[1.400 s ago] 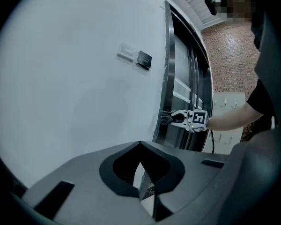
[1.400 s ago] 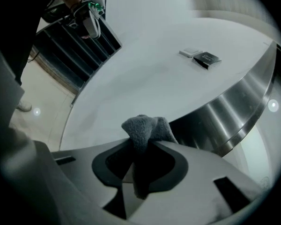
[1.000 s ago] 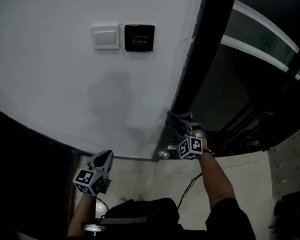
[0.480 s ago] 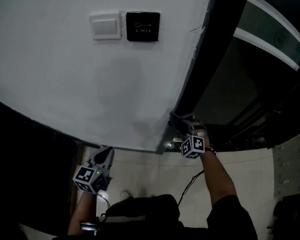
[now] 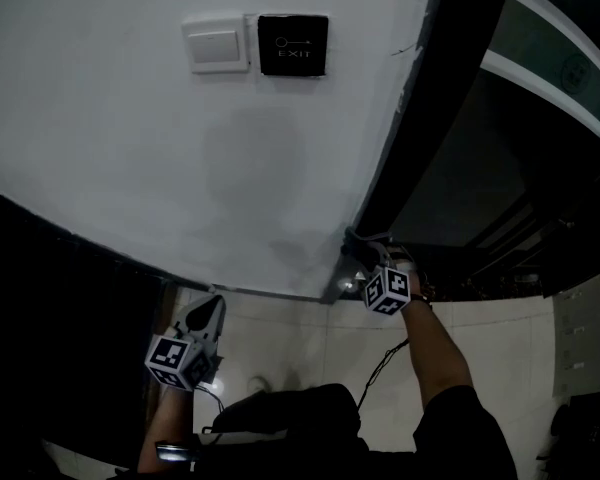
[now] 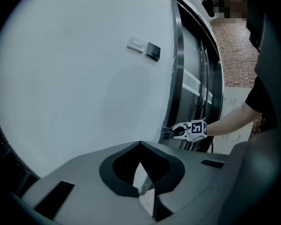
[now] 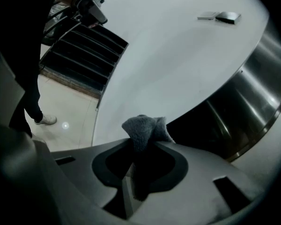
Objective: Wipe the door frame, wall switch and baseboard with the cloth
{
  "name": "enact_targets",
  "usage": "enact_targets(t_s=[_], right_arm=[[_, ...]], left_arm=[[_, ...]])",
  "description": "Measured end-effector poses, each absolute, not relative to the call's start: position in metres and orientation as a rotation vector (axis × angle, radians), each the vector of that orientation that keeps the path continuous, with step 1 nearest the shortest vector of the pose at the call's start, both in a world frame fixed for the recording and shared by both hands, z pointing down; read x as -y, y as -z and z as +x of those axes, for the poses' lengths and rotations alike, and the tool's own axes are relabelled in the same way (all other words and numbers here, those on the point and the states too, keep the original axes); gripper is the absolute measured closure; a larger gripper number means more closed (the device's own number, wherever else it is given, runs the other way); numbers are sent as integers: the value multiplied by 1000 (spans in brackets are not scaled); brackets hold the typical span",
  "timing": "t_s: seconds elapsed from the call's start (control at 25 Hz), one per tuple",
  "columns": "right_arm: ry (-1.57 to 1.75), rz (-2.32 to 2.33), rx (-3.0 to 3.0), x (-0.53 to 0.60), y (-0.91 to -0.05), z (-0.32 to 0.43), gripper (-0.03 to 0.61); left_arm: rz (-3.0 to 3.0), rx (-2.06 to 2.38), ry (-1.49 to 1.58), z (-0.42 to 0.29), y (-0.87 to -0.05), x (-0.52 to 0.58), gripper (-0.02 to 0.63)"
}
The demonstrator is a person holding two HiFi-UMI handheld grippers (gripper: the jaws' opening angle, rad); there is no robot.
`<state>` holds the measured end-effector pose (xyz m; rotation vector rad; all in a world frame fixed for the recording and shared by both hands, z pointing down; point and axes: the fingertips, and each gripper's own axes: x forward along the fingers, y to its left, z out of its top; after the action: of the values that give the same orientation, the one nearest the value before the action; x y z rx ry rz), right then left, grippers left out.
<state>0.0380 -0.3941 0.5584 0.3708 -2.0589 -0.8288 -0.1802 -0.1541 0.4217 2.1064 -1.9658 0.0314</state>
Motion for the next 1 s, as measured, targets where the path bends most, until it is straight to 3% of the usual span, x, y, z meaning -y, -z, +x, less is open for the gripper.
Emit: enact_targets(t_s=[0.28,0.48,0.72,1.0], right_arm=[[722,385,2045,395,-572,35,495],[472,465,2025,398,-584,36,495],[305,642,2214,362,-551,35,494],[98,1001,2501,310,-480,91,494]], left_arm=[[2056,2035,-18,-203,-417,128,612],[2042,2055,-18,-214,-415,114,612],[2083,2037,53,-217,-408,112,612],[2179,1962,156,-204,-399,129,612]])
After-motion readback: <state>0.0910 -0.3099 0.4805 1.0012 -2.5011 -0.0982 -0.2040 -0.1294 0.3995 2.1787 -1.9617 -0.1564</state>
